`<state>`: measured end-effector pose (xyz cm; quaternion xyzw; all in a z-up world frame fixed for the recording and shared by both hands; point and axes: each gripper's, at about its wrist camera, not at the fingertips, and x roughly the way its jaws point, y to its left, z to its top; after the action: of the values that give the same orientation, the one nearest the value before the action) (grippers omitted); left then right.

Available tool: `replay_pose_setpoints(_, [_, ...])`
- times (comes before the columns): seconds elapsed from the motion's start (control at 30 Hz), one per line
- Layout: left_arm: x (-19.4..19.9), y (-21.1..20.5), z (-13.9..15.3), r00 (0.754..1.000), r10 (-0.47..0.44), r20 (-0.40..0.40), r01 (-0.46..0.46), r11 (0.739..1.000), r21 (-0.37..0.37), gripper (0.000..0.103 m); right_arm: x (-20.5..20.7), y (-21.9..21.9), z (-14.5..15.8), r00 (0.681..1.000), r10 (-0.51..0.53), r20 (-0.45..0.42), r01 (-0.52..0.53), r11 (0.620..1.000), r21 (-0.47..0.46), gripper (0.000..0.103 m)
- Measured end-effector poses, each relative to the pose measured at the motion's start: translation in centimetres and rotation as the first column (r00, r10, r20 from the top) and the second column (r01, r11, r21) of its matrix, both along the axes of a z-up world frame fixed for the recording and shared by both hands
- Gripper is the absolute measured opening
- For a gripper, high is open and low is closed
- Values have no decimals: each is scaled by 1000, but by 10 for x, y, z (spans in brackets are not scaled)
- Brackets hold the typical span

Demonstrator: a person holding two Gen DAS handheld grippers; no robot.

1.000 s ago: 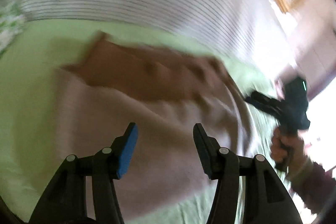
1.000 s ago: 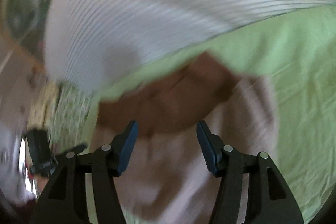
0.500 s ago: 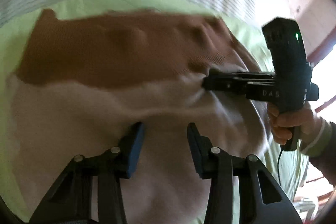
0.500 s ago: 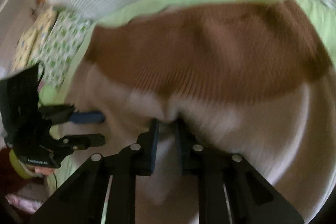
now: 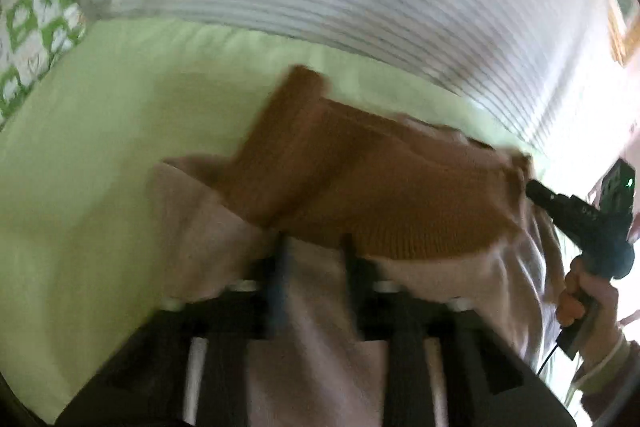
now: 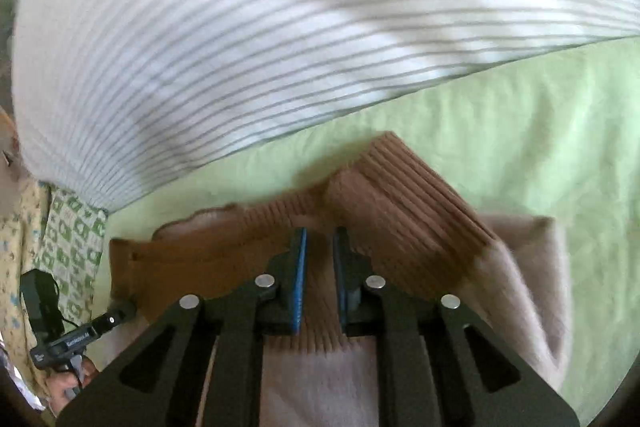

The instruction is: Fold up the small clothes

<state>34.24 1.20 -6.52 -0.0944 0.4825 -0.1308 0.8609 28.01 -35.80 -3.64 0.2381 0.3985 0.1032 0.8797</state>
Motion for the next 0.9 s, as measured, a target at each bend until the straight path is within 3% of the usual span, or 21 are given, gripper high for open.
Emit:
replay_pose_setpoints(0.1, [-29, -24, 9, 998, -52, 46, 50, 998, 35, 60, -36, -12, 9, 998, 56, 33, -56, 998, 13, 15])
replay_pose_setpoints(0.23, [-42, -23, -9, 1000, -29, -9, 29, 997, 73, 60, -81, -34, -2, 998, 65, -7, -65, 998, 15, 15])
replay_pose_setpoints(0.33, [-45, 1, -23, 998, 54, -34, -50, 993, 105, 58, -97, -49, -26, 995, -26, -93, 17, 995, -94, 15])
replay_pose_setpoints(0.43, [-45, 29, -24, 992, 119, -42, -114, 990, 88, 40, -112, -87, -39, 979, -163, -120, 150, 982, -112, 11])
replay_pose_setpoints(0.47, [-46, 37, -22, 989, 138, -51, -134, 988, 78, 39, -114, -93, -38, 973, -195, -124, 180, 976, -124, 19])
replay_pose_setpoints(0.5, [-47, 42, -18, 987, 150, -56, -148, 988, 49, 40, -119, -102, -34, 956, -261, -131, 239, 957, -163, 20])
replay_pose_setpoints(0.53, [-51, 46, -14, 984, 168, -59, -167, 986, 18, 42, -121, -107, -31, 953, -276, -127, 258, 956, -139, 21])
replay_pose_setpoints(0.57, [-56, 47, -9, 981, 187, -57, -187, 982, 4, 50, -123, -110, -25, 957, -266, -113, 258, 963, -76, 21])
replay_pose_setpoints(0.63, [-70, 45, 3, 982, 185, -40, -186, 982, -26, 58, -121, -96, -11, 975, -212, -69, 208, 977, -53, 21])
replay_pose_setpoints(0.73, [-90, 28, 11, 991, 131, -31, -133, 989, -62, 60, -104, -53, 10, 1000, 9, 1, -9, 999, -32, 21])
replay_pose_setpoints(0.83, [-107, 8, -2, 994, 88, -65, -91, 995, -48, 60, -71, 8, 12, 963, 268, -28, -269, 962, -44, 21])
replay_pose_setpoints(0.9, [-113, 0, -13, 993, 83, -82, -84, 996, -9, 60, -57, 43, 7, 910, 410, -59, -413, 908, -66, 21])
